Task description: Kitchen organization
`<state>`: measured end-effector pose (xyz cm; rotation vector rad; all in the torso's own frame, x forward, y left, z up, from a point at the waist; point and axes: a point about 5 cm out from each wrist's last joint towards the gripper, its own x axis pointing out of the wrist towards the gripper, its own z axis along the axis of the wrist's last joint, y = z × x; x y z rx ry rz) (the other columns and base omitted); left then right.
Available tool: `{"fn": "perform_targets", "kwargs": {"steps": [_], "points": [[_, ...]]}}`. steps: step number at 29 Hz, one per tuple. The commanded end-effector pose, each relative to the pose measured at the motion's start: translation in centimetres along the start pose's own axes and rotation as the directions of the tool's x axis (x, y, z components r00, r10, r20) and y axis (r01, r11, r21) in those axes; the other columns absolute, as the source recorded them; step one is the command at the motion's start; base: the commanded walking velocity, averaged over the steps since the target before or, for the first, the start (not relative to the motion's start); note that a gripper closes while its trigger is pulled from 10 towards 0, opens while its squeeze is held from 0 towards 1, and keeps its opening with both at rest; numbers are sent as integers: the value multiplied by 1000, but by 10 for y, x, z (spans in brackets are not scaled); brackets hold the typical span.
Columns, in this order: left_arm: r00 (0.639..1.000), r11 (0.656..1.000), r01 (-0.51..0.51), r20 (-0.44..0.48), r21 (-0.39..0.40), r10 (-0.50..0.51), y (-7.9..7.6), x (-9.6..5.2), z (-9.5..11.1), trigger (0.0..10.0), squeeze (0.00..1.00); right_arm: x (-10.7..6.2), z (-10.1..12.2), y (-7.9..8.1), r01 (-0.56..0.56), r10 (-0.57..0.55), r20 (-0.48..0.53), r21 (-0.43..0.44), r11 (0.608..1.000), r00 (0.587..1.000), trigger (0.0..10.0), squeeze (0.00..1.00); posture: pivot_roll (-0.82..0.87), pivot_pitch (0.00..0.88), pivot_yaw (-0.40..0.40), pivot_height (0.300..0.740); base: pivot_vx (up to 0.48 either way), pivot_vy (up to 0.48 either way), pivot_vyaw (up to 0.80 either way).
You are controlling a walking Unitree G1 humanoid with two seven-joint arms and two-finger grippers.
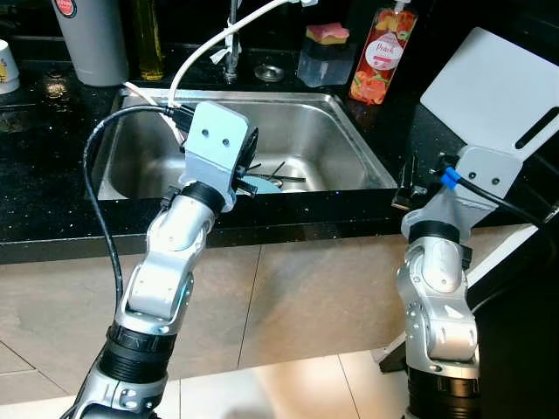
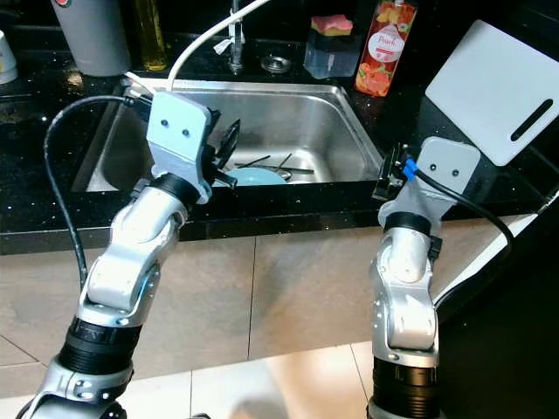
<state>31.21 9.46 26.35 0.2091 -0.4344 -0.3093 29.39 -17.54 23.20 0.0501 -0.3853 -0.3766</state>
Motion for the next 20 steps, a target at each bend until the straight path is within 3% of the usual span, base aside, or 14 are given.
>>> {"fn": "perform_targets", "kwargs": {"steps": [1, 20], "points": [[1000, 1000, 5, -7, -5, -5, -2, 2, 0, 10000, 0, -1, -4, -2, 6, -6, -24, -17, 1000, 1000, 10000, 0, 183, 49, -83, 740, 0, 0, 0], [1000, 999, -14, -13, -38, 13, 0, 3, 0, 10000, 0, -1, -5, -1, 4, -4, -27, -13, 1000, 1000, 10000, 0, 188, 33, -81, 740, 0, 0, 0]]}}
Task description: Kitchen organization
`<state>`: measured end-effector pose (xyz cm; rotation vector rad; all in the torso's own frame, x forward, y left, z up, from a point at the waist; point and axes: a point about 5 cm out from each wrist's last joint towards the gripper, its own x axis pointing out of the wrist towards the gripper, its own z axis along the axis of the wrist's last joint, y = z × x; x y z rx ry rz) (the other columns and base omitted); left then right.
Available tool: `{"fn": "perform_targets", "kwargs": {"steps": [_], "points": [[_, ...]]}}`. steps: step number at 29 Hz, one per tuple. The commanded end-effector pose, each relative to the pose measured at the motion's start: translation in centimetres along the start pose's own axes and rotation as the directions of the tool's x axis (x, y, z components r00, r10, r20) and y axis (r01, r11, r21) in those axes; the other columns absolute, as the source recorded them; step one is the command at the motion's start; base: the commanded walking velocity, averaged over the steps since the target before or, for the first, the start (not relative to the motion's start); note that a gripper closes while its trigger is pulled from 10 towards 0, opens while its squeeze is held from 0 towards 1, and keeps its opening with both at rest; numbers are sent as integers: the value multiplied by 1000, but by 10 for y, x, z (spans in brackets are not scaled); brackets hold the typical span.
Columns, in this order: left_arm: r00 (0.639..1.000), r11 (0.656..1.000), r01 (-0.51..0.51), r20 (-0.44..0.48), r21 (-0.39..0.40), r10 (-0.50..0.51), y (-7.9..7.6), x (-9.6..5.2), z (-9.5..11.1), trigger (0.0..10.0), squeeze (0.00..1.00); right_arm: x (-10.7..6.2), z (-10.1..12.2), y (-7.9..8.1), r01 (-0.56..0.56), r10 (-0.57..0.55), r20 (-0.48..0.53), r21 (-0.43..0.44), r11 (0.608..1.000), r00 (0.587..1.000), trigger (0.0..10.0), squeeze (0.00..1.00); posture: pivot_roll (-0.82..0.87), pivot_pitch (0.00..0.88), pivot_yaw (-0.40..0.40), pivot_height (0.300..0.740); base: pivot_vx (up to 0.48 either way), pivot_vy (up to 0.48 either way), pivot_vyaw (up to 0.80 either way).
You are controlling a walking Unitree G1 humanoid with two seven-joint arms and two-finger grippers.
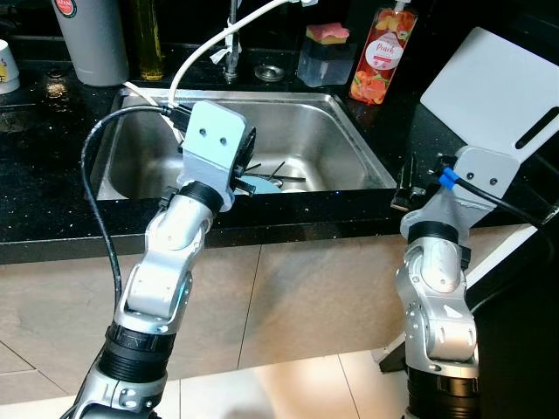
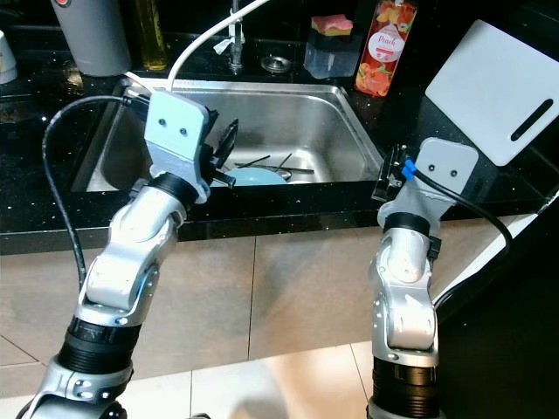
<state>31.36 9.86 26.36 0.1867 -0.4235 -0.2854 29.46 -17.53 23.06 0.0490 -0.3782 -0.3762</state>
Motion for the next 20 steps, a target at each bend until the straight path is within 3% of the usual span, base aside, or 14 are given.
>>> {"fn": "perform_targets", "kwargs": {"steps": [1, 11, 20], "points": [[1000, 1000, 15, -2, -18, -15, -5, 2, 1, 10000, 0, -1, -4, -1, 4, -4, -20, -11, 1000, 1000, 10000, 0, 188, 33, -81, 740, 0, 0, 0], [1000, 1000, 4, -14, -19, -4, -5, 3, 0, 10000, 0, 0, -4, -1, 0, 0, -19, -11, 1000, 1000, 10000, 0, 188, 28, -83, 740, 0, 0, 0], [1000, 1000, -3, -27, -15, 3, -4, 3, -2, 10000, 0, -1, -4, -1, -1, 1, -22, -12, 1000, 1000, 10000, 0, 185, 35, -83, 740, 0, 428, 0]]}}
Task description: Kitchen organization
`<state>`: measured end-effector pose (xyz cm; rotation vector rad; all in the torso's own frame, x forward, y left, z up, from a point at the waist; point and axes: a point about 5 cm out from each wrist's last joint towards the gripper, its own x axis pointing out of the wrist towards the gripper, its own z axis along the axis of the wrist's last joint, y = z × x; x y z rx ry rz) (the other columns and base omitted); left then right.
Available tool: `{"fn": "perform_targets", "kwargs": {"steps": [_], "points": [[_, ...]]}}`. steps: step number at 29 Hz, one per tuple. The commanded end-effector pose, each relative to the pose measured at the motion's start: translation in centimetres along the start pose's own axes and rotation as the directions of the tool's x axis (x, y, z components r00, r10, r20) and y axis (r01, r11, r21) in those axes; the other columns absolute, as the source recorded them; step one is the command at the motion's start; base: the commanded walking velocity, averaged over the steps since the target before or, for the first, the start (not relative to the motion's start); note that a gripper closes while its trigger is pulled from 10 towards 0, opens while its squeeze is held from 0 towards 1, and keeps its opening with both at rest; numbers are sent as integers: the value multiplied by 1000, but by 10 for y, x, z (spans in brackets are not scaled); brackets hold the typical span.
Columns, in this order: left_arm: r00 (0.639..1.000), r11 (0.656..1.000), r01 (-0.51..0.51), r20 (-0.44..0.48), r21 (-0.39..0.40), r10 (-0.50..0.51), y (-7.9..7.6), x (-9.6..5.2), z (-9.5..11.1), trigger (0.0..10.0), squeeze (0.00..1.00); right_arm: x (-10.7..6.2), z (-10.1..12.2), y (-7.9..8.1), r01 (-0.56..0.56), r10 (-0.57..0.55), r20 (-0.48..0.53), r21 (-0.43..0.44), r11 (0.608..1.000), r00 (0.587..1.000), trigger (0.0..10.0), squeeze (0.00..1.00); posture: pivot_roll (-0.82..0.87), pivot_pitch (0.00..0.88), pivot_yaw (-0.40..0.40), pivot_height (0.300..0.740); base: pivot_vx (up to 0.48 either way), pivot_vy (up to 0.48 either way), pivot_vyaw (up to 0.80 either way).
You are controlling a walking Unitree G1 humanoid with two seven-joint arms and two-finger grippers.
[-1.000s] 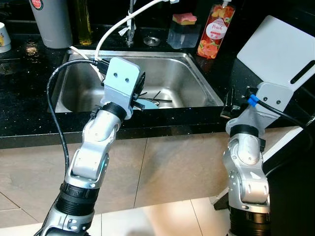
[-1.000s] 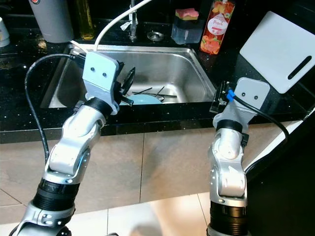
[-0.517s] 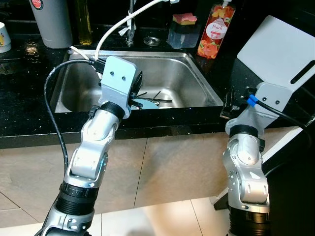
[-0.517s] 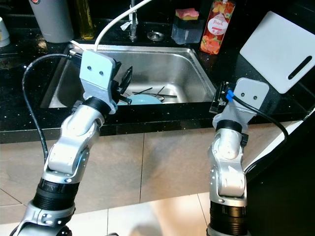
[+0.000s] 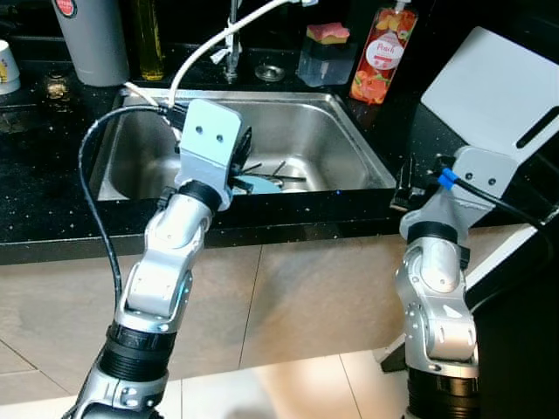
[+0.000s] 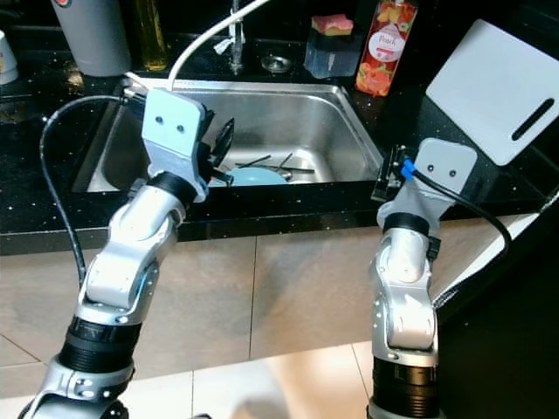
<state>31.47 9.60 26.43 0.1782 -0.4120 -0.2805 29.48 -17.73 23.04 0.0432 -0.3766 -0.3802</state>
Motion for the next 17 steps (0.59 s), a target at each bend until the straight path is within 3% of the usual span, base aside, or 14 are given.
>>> {"fn": "perform_targets", "kwargs": {"steps": [1, 17], "points": [[1000, 1000, 3, -16, -6, -3, -2, 1, -2, 10000, 0, -2, -3, 1, -4, 4, -22, -6, 1000, 1000, 10000, 0, 185, 35, -83, 740, 0, 428, 0], [1000, 1000, -3, -22, 3, 3, 0, 1, -3, 10000, 0, -2, -4, 1, -2, 2, -23, -6, 1000, 1000, 10000, 0, 183, 38, -80, 740, 0, 371, 0]]}}
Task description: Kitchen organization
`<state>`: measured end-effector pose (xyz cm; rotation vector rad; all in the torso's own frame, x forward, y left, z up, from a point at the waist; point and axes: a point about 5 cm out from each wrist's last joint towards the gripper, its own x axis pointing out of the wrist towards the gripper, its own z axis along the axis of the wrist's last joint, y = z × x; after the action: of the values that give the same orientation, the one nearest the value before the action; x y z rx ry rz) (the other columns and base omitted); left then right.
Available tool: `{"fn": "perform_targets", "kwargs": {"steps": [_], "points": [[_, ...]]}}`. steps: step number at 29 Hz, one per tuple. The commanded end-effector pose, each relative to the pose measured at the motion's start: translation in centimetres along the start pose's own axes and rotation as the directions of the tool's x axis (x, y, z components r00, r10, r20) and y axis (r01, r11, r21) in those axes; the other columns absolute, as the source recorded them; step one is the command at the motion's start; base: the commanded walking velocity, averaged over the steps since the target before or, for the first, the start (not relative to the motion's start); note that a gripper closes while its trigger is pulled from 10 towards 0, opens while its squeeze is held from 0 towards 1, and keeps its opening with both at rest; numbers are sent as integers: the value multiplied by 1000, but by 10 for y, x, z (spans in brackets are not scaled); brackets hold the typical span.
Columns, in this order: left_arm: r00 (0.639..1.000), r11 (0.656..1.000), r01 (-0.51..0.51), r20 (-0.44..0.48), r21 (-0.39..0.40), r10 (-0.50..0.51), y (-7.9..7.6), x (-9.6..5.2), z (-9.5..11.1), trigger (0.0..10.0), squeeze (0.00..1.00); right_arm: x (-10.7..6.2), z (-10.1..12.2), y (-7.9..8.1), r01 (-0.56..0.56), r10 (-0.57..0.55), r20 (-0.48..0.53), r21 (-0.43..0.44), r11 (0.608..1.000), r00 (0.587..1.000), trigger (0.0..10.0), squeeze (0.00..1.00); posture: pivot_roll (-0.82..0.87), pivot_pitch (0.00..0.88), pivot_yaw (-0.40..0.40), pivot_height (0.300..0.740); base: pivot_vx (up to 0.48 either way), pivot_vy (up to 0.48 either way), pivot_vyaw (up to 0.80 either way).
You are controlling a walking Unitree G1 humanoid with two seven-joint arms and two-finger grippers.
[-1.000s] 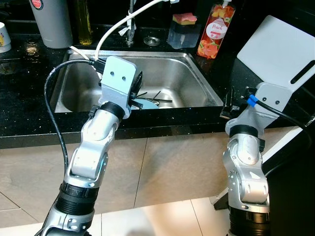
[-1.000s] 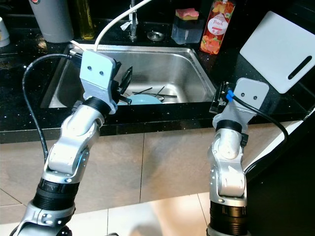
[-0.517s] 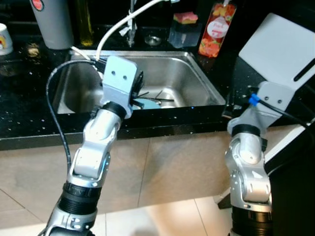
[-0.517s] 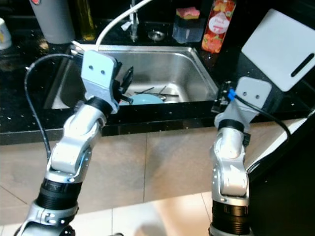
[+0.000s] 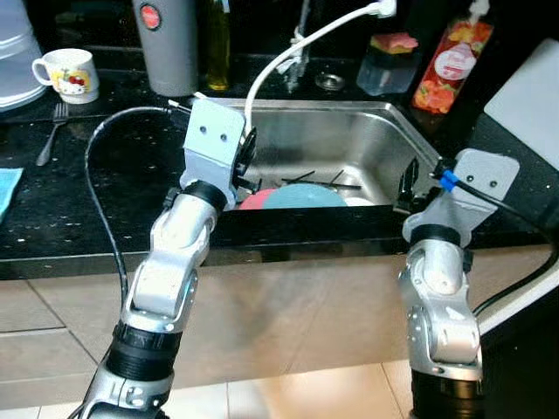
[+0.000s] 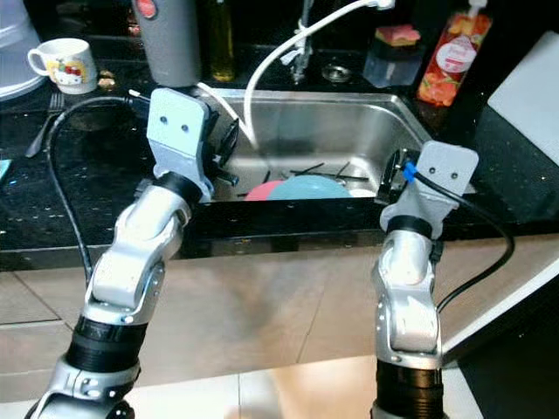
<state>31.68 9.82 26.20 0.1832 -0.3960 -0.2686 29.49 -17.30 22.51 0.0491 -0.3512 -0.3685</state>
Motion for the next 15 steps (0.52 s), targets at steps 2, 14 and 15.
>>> {"fn": "perform_targets", "kwargs": {"steps": [2, 14, 15], "points": [[1000, 1000, 13, -1, 16, -13, -3, 1, 0, 10000, 0, 1, 1, -2, 9, -9, 3, -8, 1000, 1000, 10000, 0, 184, 38, -79, 740, 0, 0, 0], [1000, 999, 20, -5, 27, -20, -3, 2, 0, 10000, 0, 1, 1, -2, 11, -11, 3, -8, 1000, 1000, 10000, 0, 185, 39, -77, 740, 0, 0, 0], [1000, 999, 20, -5, 27, -20, -3, 2, 0, 10000, 0, 1, 1, -2, 11, -11, 3, -8, 1000, 1000, 10000, 0, 185, 39, -77, 740, 0, 0, 0]]}}
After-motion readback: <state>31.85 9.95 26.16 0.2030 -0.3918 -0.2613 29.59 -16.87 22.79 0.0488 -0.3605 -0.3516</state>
